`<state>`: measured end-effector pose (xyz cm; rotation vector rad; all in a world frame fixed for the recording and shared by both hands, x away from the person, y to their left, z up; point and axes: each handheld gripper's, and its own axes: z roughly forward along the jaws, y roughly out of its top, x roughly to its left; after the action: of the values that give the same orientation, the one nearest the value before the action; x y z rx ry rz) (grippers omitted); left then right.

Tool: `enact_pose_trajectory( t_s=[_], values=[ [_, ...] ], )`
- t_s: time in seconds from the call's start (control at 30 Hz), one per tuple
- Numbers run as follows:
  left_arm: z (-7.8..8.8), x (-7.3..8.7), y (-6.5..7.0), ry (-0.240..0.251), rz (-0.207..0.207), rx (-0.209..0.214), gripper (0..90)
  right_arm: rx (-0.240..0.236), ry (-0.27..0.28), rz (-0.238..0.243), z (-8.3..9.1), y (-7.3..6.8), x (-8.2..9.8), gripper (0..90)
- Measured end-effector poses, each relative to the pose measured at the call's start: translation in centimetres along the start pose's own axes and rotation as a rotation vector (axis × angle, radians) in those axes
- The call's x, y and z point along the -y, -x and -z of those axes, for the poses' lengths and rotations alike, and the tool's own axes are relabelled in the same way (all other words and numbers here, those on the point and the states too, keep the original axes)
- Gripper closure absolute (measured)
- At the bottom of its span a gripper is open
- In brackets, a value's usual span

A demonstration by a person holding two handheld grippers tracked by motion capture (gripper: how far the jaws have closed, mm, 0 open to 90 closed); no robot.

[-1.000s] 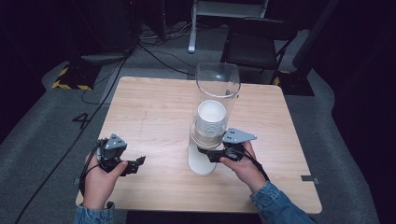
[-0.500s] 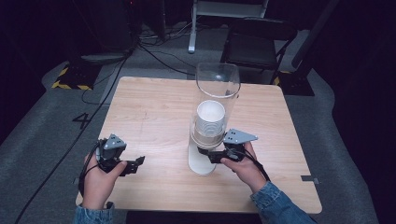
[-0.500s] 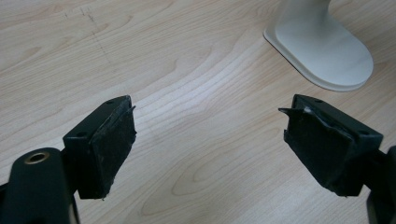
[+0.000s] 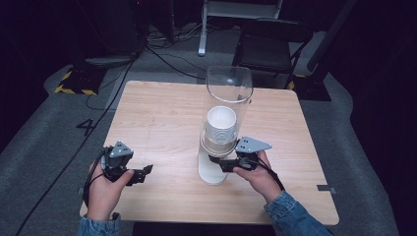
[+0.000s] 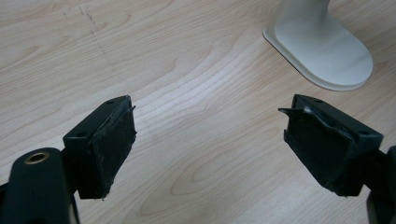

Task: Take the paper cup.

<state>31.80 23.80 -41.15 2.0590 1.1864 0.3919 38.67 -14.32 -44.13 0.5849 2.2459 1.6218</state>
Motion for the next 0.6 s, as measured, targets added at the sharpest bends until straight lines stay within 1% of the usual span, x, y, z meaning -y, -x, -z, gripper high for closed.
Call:
enact_pose_trajectory(
  t_s=[0.07, 0.23, 0.43, 0.6],
  values=[
    [0.01, -0.01, 0.00, -0.003, 0.000, 0.002, 16.3, 0.013, -0.003, 0.029, -0.02, 0.05, 0.04, 32.6],
    [0.00, 0.00, 0.01, 0.001, 0.001, 0.003, 16.3, 0.009, 0.000, 0.020, -0.02, 0.05, 0.07, 32.5],
    [-0.05, -0.01, 0.05, -0.002, 0.002, 0.006, 16.3, 0.001, 0.003, -0.029, 0.01, -0.07, 0.24, 32.5],
    [-0.09, -0.01, 0.11, -0.002, 0.003, 0.007, 16.3, -0.001, 0.007, -0.041, 0.00, -0.11, 0.31, 32.5]
  ],
)
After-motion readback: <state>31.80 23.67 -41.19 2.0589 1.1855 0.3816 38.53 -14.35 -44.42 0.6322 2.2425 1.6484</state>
